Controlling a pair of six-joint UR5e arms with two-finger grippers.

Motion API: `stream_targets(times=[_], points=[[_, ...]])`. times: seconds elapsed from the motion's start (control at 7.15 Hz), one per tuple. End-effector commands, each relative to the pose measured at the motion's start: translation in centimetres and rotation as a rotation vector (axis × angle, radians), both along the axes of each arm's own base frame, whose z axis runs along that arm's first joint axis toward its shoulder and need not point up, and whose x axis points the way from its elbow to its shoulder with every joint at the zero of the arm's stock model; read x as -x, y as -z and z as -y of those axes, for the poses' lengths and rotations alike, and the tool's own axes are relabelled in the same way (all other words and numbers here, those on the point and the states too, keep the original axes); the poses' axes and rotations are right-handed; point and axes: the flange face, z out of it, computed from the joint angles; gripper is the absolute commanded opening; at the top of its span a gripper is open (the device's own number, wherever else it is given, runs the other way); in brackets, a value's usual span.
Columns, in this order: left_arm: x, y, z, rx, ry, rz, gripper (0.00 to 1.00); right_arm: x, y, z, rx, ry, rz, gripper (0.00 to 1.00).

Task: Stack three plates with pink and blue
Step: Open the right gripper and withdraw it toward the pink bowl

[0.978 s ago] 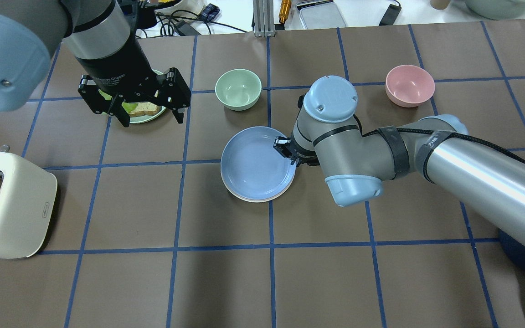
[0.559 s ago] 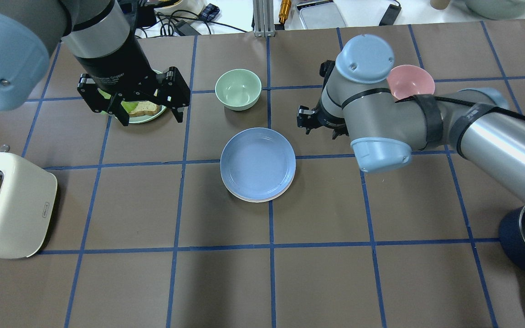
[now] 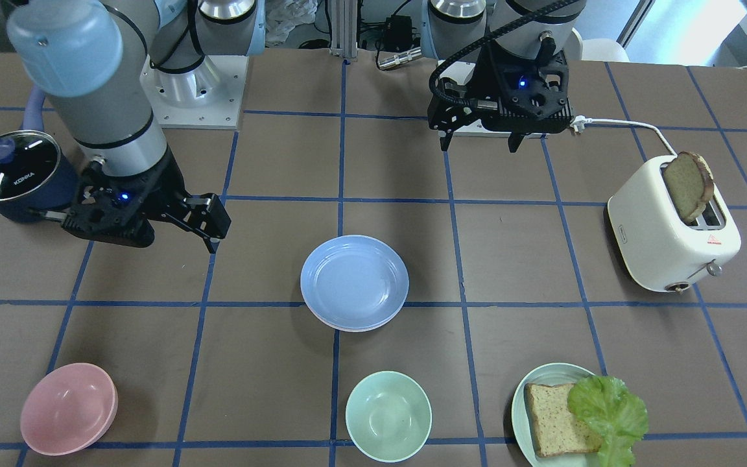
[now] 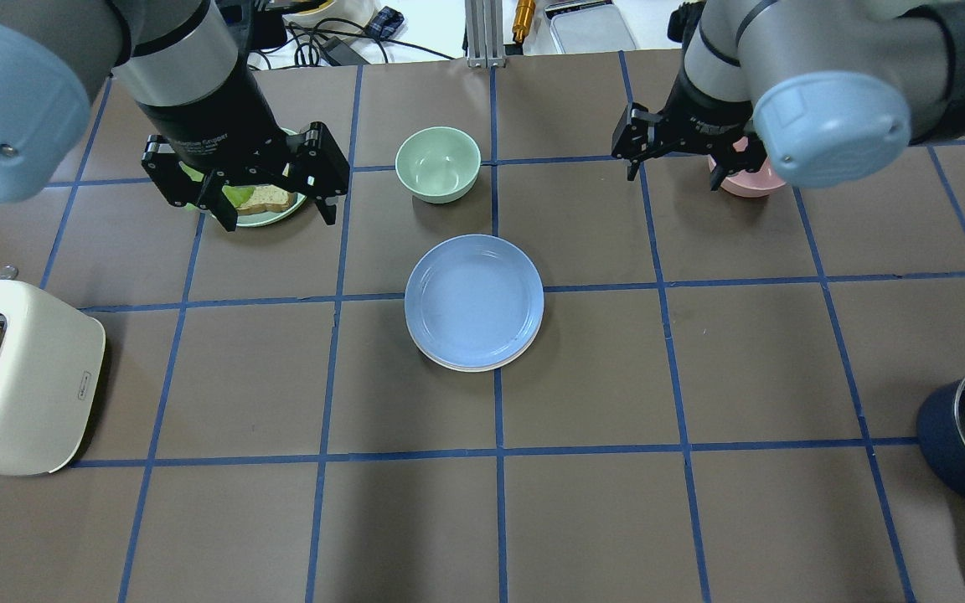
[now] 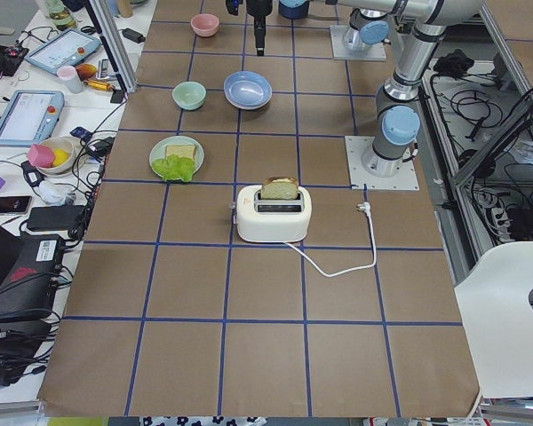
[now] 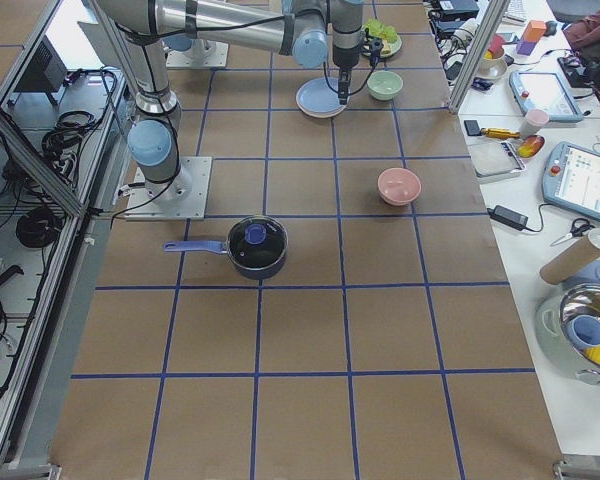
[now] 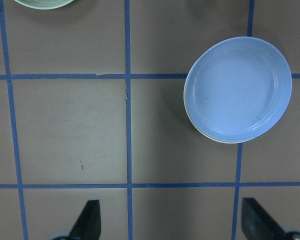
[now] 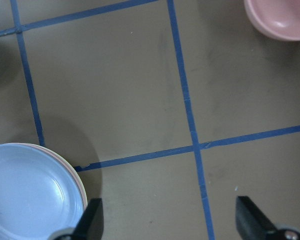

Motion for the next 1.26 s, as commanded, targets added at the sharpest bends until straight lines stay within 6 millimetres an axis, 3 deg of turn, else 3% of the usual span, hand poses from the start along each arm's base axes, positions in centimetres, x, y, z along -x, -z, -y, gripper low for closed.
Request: stream_targets(times=[0.0,0.14,0.7,1.12], points=[[0.1,0.0,0.0,0.000,0.001,-0.001,1.00,0.5,-5.8,-0.4,-0.069,-0.048,-0.036,1.00],[0.0,0.0,0.0,0.000,0.000,-0.001,1.00,0.6,-5.8,-0.3,-0.065,-0.136,-0.043,1.00],[0.1,0.1,-0.1,-0.003,0.001,0.001,1.00,3.1,-7.5,-0.9,-0.041,-0.153,-0.032,1.00],[0.1,0.1,-0.1,-0.003,0.000,0.001,1.00,3.3,-7.5,-1.0,-0.039,-0.148,-0.031,1.00]])
